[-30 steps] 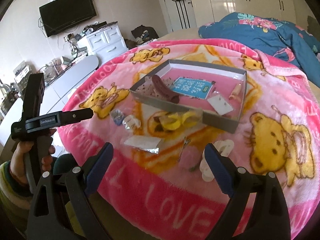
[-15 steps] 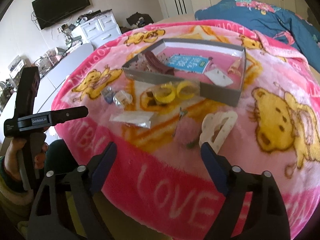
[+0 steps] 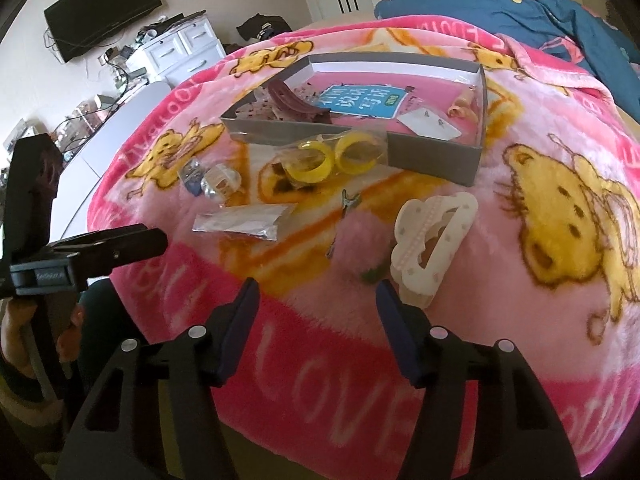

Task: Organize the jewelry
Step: 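Move both open tools back toward the remaining jewelry beside the box, then grasp the clear plastic packet with the left tool while the right tool grasps the pink pompom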

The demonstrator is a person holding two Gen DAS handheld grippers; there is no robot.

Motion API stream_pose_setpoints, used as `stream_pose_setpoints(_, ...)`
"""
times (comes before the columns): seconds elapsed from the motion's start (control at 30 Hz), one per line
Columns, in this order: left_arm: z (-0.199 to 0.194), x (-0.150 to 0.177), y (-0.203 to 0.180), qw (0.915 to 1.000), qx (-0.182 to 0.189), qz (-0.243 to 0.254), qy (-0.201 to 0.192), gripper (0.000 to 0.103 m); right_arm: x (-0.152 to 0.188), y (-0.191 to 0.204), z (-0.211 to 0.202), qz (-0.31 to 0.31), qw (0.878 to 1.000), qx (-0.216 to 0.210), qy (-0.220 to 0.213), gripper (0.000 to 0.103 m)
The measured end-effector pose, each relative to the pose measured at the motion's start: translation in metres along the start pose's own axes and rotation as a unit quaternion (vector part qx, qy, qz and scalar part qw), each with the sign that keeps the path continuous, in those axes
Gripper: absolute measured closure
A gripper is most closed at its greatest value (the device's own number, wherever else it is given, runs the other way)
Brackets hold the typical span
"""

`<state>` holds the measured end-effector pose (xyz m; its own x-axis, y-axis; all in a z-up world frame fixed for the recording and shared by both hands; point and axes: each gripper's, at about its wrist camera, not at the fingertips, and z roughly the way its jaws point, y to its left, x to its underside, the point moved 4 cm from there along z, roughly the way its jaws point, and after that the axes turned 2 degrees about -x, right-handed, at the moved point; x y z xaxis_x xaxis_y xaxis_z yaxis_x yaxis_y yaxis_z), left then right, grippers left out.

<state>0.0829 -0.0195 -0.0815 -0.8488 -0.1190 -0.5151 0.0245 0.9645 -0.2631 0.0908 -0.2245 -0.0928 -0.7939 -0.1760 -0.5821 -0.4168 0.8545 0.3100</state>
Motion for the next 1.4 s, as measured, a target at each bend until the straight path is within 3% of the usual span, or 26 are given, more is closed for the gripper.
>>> stream_pose_setpoints(0.5,0.031,-0.009,-0.024,0.9985,0.040,-0.008,0.036,0.009,-0.009,-0.013,0.021,0.012,1.000,0.028,0.002,0.050)
stream_pose_setpoints(0.63,0.034,-0.013,-0.028,0.9980,0.048,-0.009,0.040,0.009,-0.014,-0.020,0.027,0.033,0.999,0.026,-0.003,0.057)
stream_pose_setpoints(0.73,0.039,-0.015,-0.035,0.9972,0.057,-0.008,0.046,0.009,-0.019,-0.025,0.028,0.044,0.999,0.026,-0.013,0.073)
stream_pose_setpoints(0.9,0.049,-0.018,-0.045,0.9957,0.072,-0.001,0.059,0.009,-0.024,-0.037,0.021,0.053,0.998,0.013,-0.023,0.076)
stream_pose_setpoints(1.2,0.066,-0.026,-0.056,0.9975,0.040,0.022,0.054,0.009,-0.019,-0.048,-0.001,0.080,0.996,-0.026,-0.025,0.076)
stream_pose_setpoints(1.27,0.070,-0.026,-0.055,0.9977,0.029,0.027,0.054,0.019,-0.020,-0.048,-0.004,0.082,0.996,-0.032,-0.025,0.076)
stream_pose_setpoints(1.4,0.069,-0.025,-0.051,0.9980,0.023,0.031,0.049,0.024,-0.021,-0.048,-0.010,0.083,0.995,-0.042,-0.026,0.076)
